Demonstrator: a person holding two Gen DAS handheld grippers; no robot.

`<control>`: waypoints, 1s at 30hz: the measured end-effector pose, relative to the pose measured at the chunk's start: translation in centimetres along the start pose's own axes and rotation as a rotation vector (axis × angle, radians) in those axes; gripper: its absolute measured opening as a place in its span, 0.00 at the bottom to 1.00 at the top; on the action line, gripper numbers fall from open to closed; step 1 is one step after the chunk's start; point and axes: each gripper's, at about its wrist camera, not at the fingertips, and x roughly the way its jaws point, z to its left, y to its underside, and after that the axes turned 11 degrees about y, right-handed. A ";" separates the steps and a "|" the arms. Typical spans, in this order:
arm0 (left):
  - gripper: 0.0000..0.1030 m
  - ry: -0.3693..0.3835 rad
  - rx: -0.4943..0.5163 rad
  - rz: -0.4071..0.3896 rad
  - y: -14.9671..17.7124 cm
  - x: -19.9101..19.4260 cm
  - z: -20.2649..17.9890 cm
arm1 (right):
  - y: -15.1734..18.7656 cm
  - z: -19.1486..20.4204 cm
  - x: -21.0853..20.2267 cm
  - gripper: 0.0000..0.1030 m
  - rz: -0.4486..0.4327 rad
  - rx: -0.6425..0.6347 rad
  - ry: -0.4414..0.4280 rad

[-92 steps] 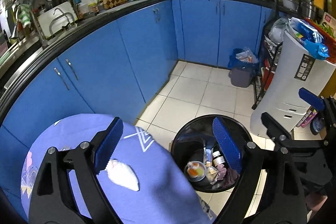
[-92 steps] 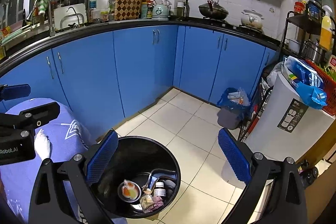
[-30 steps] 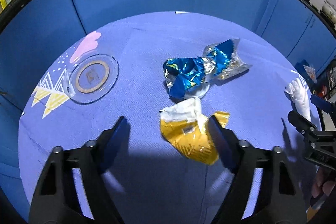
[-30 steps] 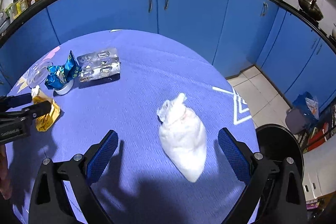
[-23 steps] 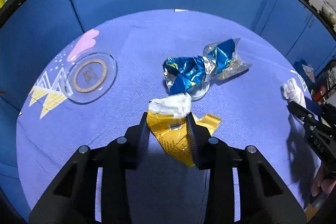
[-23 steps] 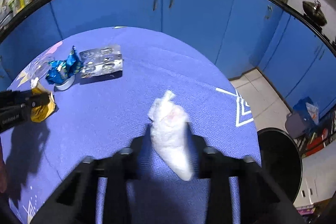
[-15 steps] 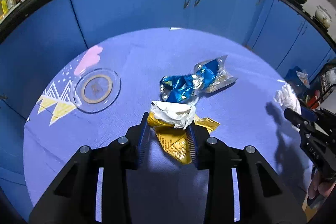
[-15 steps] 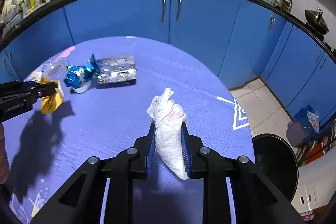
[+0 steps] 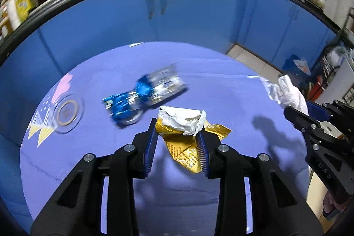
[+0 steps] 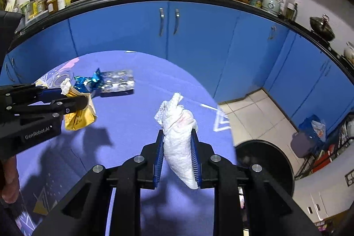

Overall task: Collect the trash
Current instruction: 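Carry both items over the black bin while the right tool releases the white bag inside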

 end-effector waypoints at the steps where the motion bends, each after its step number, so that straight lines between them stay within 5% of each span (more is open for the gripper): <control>1: 0.34 0.006 0.014 0.000 -0.1 0.0 -0.8 | 0.2 -0.4 -0.2 0.22 -0.001 0.006 0.006; 30: 0.34 0.117 0.240 -0.091 -6.8 -0.3 -15.9 | 1.6 -13.7 -5.7 0.22 -0.128 0.167 0.183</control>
